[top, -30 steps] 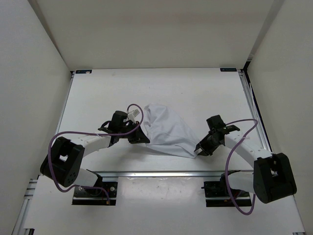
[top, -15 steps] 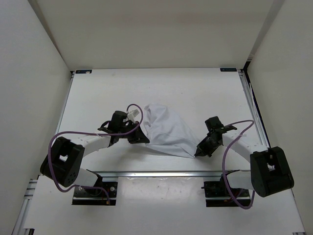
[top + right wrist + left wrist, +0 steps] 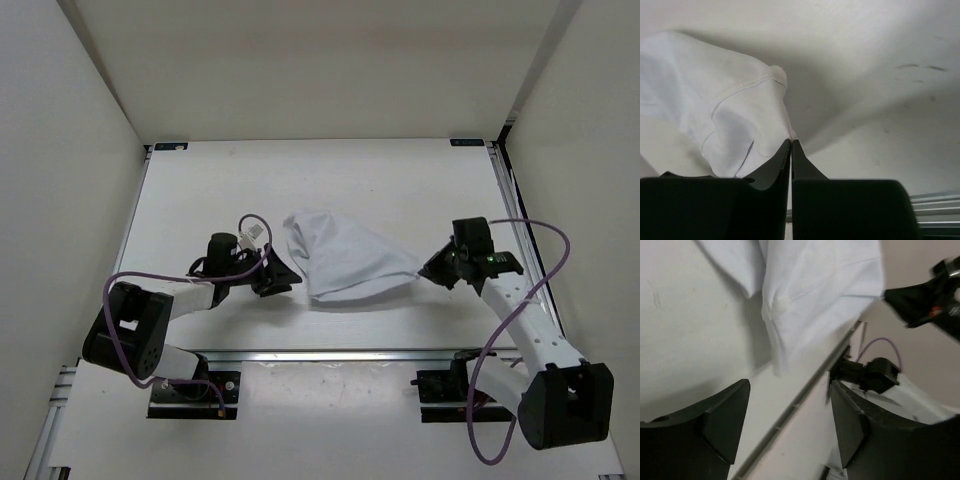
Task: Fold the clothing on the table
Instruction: Flatten the skirt out
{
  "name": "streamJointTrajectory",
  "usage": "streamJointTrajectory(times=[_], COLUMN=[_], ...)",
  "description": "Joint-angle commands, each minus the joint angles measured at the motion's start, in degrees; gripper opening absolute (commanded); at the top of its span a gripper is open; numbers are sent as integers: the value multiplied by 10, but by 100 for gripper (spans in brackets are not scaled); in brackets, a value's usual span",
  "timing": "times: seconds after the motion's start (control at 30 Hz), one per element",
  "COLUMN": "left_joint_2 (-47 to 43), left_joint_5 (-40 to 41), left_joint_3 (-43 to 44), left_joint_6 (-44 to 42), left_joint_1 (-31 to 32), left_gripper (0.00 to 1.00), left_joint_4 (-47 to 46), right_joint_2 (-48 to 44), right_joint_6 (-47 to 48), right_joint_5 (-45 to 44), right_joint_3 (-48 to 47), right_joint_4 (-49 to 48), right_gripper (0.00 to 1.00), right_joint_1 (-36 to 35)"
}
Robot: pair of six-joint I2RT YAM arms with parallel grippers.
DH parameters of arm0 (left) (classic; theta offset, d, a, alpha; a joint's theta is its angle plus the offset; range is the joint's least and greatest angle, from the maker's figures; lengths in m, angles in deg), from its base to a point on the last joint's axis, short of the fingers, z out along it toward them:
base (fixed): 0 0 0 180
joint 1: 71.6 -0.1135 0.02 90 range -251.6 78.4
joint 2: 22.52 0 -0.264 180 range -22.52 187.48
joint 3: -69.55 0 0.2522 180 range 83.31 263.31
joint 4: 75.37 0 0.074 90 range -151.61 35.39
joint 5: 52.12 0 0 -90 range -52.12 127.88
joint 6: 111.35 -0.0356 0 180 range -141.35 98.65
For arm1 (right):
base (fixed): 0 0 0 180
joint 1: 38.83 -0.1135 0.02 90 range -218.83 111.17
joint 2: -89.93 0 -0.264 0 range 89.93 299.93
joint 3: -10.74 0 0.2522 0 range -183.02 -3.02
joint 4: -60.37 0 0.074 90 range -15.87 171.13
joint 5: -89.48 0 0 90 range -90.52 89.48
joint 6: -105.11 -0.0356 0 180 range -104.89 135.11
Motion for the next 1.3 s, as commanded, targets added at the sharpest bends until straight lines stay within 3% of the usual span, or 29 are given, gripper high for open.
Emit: streamJointTrajectory(times=[0.0, 0.17, 0.27, 0.37, 0.43, 0.53, 0.63, 0.77, 0.93, 1.27], left_joint_2=[-6, -20, -23, -23, -21, -27, -36, -33, -19, 12], left_joint_5=[-69, -82, -81, -72, -74, -74, -49, -1, 0, 99], left_joint_3=[-37, -66, -50, -45, -48, -51, -35, 6, 3, 129], left_joint_6=[53, 90, 66, 65, 63, 59, 31, -53, -38, -77], left_joint_1=[-3, -20, -26, -25, -24, -21, -23, -21, -11, 80], left_gripper=[79, 82, 82, 81, 82, 80, 79, 74, 71, 59], left_joint_4=[-88, -134, -100, -97, -96, -83, -40, 84, 63, 208], right_joint_2=[-16, 51, 145, 235, 234, 181, 129, 55, -5, 4], right_joint_6=[7, -7, 15, 86, 128, 94, 74, 78, 107, 89], right_joint_5=[19, -13, 9, 36, 26, 54, 63, 16, 17, -6], right_joint_3=[68, 34, -41, -174, -228, -169, -74, 28, 90, 113], right_joint_4=[13, -13, -62, -84, -128, -147, -83, 41, 136, 129], right_gripper=[0, 0, 0, 1, 1, 0, 0, 0, 0, 0], right_joint_1=[24, -42, -104, -175, -212, -185, -121, -76, -11, -39])
